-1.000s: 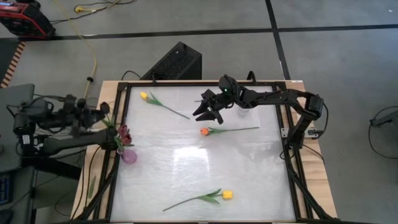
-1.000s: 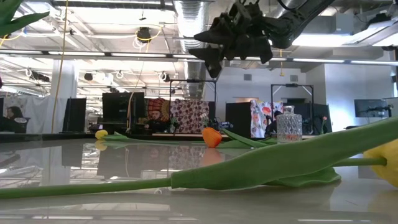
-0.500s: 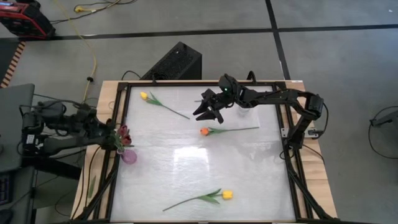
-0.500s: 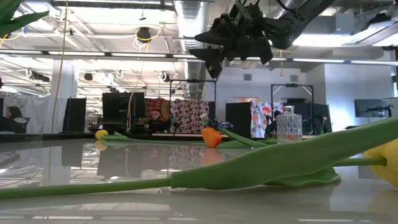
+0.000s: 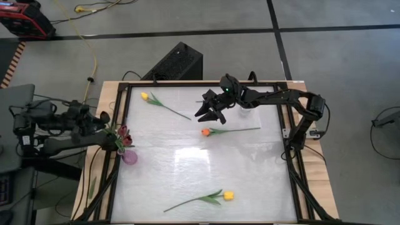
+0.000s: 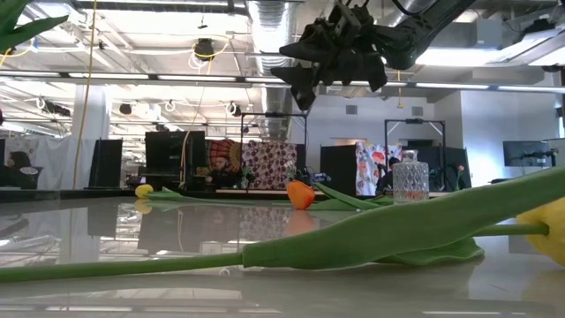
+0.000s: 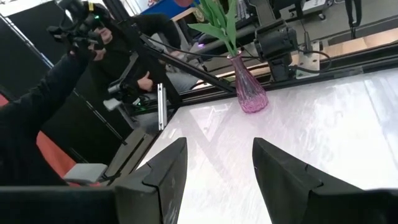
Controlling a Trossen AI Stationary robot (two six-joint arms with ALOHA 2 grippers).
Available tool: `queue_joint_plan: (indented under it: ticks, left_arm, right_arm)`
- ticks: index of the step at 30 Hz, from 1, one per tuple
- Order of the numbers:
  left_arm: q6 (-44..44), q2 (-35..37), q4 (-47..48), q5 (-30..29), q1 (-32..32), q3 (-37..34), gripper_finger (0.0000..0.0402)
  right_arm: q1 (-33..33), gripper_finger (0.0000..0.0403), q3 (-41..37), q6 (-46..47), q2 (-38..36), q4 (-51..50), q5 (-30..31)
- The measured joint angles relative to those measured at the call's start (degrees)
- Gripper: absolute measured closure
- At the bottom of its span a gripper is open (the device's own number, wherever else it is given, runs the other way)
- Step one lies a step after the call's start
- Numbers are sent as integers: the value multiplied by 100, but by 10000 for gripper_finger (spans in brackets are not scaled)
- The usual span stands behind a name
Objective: Sort flowers into vase by color
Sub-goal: Put the black tulip into the pink vase
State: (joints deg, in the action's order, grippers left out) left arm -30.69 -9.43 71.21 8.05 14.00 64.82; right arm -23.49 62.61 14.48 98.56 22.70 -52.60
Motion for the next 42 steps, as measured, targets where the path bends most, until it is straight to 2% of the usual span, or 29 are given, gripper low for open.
queue_joint_plan:
  ticks: [3, 6, 11, 17, 22, 26, 31, 33, 36, 42]
  left_arm:
    - [1, 0, 49, 119, 0, -177, 294]
    - [59, 0, 53, -96, 1, -450, 293]
    - [110, -2, 60, -127, 0, -697, 278]
    - [-201, -2, 83, 260, 1, -608, 245]
    - [-279, -1, 184, 542, 2, -214, 229]
    - [-71, 0, 196, 170, 2, 65, 227]
    - [385, 0, 165, -704, 2, 207, 227]
    - [391, 0, 175, -520, 2, 75, 227]
    - [462, -2, 201, 59, 2, -183, 227]
    - [889, -2, 126, -219, 2, -138, 227]
  right_arm:
    - [0, 196, 0, 0, 0, -2, -2]
    - [-5, 196, 0, 0, 0, 0, -2]
    - [-34, 196, 0, 4, 0, 0, -25]
    - [-100, 196, 0, 4, 0, 2, -116]
    - [-192, 196, 0, 4, 0, 2, -203]
    - [-219, 196, 0, 4, 0, 3, -203]
    - [-211, 196, 0, 4, 0, 6, -276]
    - [-212, 196, 0, 4, 0, 4, -280]
    - [-212, 196, 0, 4, 0, 7, -280]
    - [-218, 196, 0, 10, 0, 26, -284]
